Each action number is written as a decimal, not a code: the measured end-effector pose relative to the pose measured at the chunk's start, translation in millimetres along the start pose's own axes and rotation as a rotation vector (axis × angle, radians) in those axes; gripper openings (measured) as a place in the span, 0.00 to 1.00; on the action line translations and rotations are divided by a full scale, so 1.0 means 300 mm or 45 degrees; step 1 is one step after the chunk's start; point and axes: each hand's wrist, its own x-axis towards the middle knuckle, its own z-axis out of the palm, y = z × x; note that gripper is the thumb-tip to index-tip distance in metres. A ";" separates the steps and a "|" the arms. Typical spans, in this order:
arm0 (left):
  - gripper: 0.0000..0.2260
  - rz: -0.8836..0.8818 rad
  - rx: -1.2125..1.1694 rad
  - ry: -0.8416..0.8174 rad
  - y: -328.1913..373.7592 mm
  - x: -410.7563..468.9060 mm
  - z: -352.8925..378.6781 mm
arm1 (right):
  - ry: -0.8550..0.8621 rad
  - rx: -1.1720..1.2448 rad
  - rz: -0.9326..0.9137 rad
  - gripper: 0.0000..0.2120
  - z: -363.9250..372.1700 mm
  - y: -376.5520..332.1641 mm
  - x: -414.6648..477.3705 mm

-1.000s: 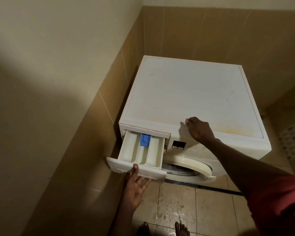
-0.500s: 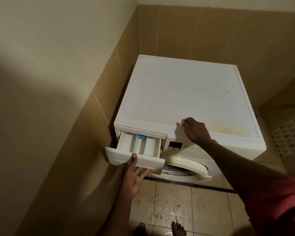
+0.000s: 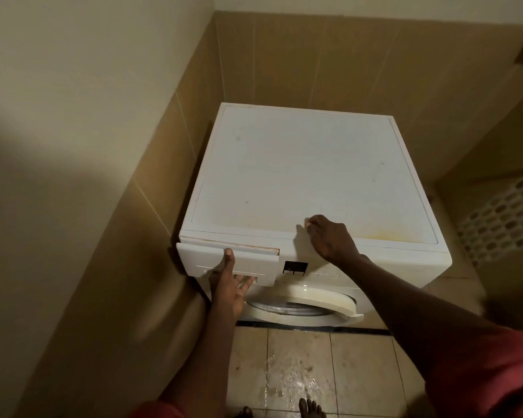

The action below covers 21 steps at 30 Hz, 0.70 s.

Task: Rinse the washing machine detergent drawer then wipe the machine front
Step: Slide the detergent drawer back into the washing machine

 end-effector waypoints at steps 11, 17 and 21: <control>0.18 0.036 0.107 0.152 -0.001 0.059 0.074 | 0.012 -0.108 -0.006 0.14 0.027 0.017 0.025; 0.32 0.026 0.215 0.221 -0.010 0.047 0.062 | 0.024 -0.094 -0.182 0.17 0.050 0.053 -0.037; 0.36 -0.040 0.228 0.201 -0.063 0.016 0.071 | 0.175 -0.120 -0.398 0.13 0.069 0.112 -0.173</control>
